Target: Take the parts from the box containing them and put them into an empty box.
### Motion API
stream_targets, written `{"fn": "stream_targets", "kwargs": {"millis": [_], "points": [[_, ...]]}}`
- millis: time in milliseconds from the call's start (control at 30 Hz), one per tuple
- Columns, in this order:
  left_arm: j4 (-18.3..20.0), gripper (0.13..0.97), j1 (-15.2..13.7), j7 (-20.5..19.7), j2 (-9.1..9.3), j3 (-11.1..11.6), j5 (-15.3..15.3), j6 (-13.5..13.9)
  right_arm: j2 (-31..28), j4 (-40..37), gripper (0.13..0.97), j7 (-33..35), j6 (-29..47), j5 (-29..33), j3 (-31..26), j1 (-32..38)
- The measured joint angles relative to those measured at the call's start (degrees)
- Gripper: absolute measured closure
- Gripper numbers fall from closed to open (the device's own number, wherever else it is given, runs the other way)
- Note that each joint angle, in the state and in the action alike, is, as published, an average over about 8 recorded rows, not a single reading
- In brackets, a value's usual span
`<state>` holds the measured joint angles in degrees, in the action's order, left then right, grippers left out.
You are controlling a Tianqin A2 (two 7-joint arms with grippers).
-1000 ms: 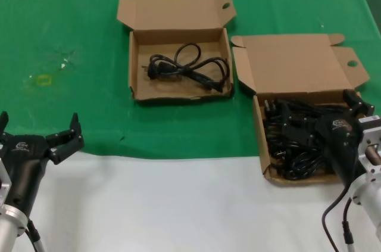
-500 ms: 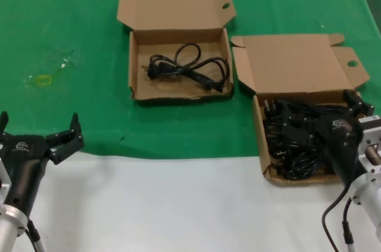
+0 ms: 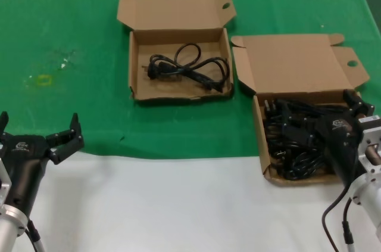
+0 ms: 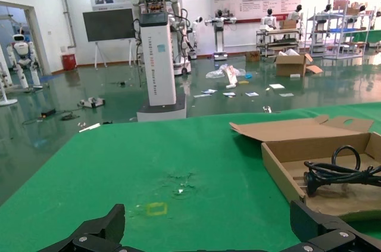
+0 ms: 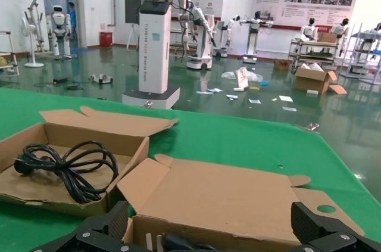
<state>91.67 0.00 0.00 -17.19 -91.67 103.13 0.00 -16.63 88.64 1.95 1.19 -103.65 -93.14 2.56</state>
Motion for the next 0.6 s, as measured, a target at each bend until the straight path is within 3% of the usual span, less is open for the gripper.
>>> {"fn": "stream_targets", "kwargs": {"millis": [600], "points": [[0.0, 0.132, 0.0, 0.0, 0.0, 0.0, 0.0, 0.0, 0.0, 0.0, 0.129, 0.0, 0.0, 0.0, 0.0, 0.0]]}}
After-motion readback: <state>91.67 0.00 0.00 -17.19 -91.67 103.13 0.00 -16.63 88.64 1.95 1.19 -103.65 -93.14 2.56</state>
